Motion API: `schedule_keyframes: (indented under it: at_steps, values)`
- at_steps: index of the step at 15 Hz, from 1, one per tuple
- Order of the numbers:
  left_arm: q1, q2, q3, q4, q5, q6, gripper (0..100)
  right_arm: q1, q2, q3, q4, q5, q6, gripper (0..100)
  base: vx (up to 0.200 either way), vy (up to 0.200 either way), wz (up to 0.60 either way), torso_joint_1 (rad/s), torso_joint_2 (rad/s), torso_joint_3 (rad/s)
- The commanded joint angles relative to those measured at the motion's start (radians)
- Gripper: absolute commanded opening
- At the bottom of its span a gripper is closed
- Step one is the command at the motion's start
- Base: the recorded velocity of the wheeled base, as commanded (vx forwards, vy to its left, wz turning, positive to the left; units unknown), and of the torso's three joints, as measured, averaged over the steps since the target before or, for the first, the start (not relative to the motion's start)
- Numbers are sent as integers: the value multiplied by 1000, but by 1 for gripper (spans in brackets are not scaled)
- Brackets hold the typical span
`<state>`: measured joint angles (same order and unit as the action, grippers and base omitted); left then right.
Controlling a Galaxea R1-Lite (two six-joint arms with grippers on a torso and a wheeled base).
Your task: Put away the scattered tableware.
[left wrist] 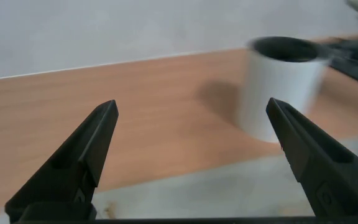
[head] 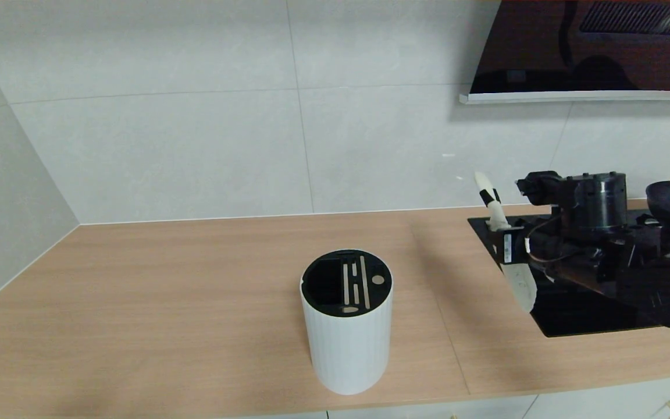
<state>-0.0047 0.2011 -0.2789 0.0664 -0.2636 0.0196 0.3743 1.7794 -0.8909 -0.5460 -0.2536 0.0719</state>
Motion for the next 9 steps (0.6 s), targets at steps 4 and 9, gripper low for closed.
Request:
schedule_keyframes:
  at_steps: [4,9]
  values:
    - [-61,837,-523,-34,-169,-15,100,118,-66,-178,87,1,-11,0,0,0,0,0,0,0]
    - [-232,1038,-462,-304,-163,-121,100,252,-118,-129,86,-1,-6,0,0,0,0,0,0,0]
